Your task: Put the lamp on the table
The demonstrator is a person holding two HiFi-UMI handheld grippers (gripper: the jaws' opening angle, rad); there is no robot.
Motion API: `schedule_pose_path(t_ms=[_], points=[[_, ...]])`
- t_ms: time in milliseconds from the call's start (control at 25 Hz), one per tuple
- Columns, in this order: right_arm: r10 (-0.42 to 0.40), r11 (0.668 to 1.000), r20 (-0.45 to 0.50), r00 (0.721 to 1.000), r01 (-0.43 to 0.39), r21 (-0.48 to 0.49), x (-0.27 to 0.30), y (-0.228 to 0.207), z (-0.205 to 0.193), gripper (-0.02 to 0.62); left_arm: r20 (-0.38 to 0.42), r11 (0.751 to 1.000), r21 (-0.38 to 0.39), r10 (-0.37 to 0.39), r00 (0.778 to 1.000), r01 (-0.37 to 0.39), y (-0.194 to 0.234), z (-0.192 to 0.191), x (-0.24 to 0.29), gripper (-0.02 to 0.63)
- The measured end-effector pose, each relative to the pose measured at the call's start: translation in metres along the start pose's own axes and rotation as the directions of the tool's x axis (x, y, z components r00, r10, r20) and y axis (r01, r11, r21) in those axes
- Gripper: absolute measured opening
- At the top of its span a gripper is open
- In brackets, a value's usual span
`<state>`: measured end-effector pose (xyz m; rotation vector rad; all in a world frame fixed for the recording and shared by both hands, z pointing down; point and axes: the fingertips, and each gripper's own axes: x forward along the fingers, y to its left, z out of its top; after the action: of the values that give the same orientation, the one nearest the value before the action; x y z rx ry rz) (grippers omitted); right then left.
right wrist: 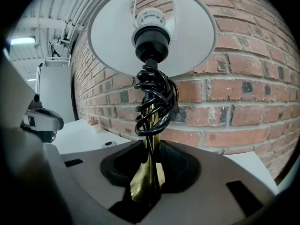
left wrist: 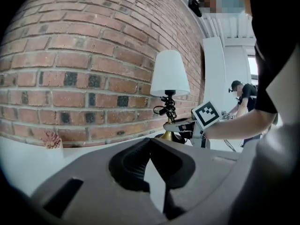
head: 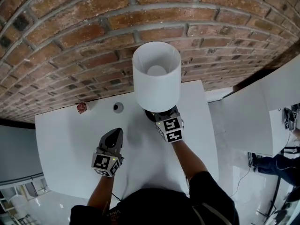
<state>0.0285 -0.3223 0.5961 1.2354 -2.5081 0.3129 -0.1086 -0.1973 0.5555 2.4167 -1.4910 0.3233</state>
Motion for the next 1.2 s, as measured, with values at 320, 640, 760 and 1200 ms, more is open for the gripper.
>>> schedule_pose_path(t_ms=[320, 640, 760, 1200], points=[[-0.018, 1.000, 0.047, 0.999, 0.019, -0.016, 0.007, -0.012, 0.001, 0.112, -0.012, 1.000, 0.025, -0.005, 1.000, 0.006, -0.003, -0.004, 0.008, 0.003], [-0.006, 1.000, 0.076, 0.997, 0.008, -0.027, 0.005, -0.007, 0.001, 0.112, -0.023, 0.999, 0.033, -0.025, 0.999, 0.025, -0.009, -0.011, 0.014, 0.003], [-0.012, 1.000, 0.077, 0.997, 0.014, -0.027, 0.004, -0.008, -0.002, 0.112, -0.031, 0.999, 0.039, -0.033, 0.999, 0.035, -0.011, -0.012, 0.014, 0.003], [-0.018, 0.999, 0.125, 0.992, 0.022, -0.027, 0.003, -0.010, -0.003, 0.124, -0.016, 0.999, 0.029, -0.027, 1.000, 0.028, -0.013, -0.005, 0.010, 0.003]])
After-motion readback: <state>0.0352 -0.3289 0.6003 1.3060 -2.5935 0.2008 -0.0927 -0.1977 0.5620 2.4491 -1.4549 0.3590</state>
